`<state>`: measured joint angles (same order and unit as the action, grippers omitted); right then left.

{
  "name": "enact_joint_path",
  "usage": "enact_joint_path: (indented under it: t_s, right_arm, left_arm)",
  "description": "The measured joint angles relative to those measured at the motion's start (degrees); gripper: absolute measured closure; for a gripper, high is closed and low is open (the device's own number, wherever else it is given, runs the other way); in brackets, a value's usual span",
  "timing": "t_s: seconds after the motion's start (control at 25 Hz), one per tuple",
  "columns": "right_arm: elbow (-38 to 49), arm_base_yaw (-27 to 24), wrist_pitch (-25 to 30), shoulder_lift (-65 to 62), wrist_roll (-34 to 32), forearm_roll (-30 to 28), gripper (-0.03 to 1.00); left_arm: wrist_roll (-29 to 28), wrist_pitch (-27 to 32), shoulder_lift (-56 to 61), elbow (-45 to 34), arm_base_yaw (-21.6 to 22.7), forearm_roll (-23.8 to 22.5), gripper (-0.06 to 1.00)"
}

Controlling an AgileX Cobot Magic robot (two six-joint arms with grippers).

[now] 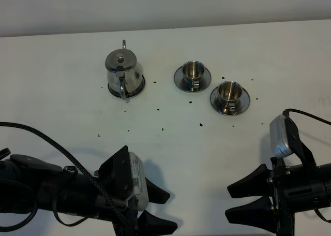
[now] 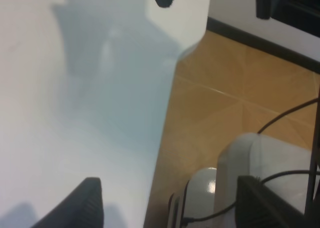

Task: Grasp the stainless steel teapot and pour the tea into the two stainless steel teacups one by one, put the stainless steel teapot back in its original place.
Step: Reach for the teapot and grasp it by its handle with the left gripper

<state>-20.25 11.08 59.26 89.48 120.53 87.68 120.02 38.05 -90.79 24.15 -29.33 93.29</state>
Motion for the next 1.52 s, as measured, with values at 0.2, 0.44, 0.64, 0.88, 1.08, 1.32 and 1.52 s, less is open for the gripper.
enact_joint_path:
  t_s: [0.2, 0.44, 0.64, 0.88, 1.08, 1.32, 1.52]
  right_arm:
    - [0.0, 0.0, 0.0, 0.0, 0.0, 0.0, 0.46]
    - [0.0, 0.0, 0.0, 0.0, 0.0, 0.1, 0.46]
    - [0.0, 0.0, 0.0, 0.0, 0.0, 0.1, 0.46]
    - [0.0, 0.0, 0.0, 0.0, 0.0, 0.1, 0.46]
    - [0.0, 0.0, 0.0, 0.0, 0.0, 0.1, 0.46]
    - [0.0, 0.0, 0.0, 0.0, 0.0, 0.1, 0.46]
    - [-0.1, 0.0, 0.0, 0.0, 0.0, 0.0, 0.46]
  left_arm:
    - [0.1, -0.1, 0.0, 0.0, 0.0, 0.3, 0.35]
    - [0.1, -0.2, 0.0, 0.0, 0.0, 0.4, 0.36]
    - [0.1, -0.3, 0.0, 0.0, 0.0, 0.4, 0.36]
    - [0.1, -0.3, 0.0, 0.0, 0.0, 0.4, 0.36]
    - [0.1, -0.3, 0.0, 0.0, 0.0, 0.4, 0.36]
    - [0.1, -0.5, 0.0, 0.0, 0.0, 0.7, 0.36]
    - [0.1, -1.1, 0.0, 0.0, 0.0, 2.7, 0.36]
